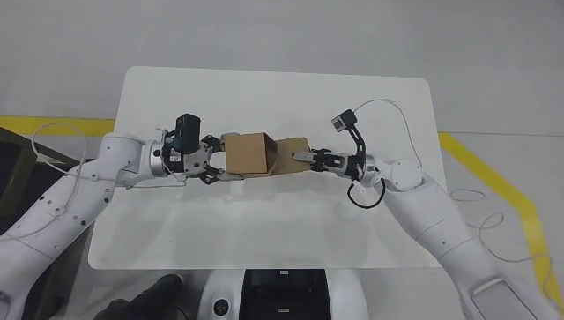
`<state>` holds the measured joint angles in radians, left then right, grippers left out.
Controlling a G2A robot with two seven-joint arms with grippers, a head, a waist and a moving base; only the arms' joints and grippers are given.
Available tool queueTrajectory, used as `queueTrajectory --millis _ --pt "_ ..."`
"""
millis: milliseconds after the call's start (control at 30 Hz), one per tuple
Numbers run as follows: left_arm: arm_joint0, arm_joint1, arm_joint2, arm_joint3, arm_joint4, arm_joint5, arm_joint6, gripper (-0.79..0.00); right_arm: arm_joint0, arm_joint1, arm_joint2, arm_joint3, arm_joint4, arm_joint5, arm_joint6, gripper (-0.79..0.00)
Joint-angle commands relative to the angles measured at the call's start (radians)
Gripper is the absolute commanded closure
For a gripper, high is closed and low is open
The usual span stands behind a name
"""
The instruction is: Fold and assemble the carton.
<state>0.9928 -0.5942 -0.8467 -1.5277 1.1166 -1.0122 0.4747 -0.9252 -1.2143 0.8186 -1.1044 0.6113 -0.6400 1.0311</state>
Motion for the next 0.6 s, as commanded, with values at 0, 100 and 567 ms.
queueTrajectory --millis 0,100,567 --pt "-0.003 0.000 0.003 0.002 -0.002 0.000 -0.002 -0.332 0.000 -0.002 0.001 0.001 -0.004 0.000 -0.001 0.000" --pt "-0.006 0.001 0.008 0.005 -0.007 0.000 -0.005 -0.332 0.001 -0.004 0.004 0.001 -0.010 0.001 0.000 0.000" --pt "-0.014 0.005 0.021 0.023 -0.026 0.000 0.003 -0.320 -0.027 -0.001 0.074 -0.012 0.017 -0.063 -0.019 -0.785"
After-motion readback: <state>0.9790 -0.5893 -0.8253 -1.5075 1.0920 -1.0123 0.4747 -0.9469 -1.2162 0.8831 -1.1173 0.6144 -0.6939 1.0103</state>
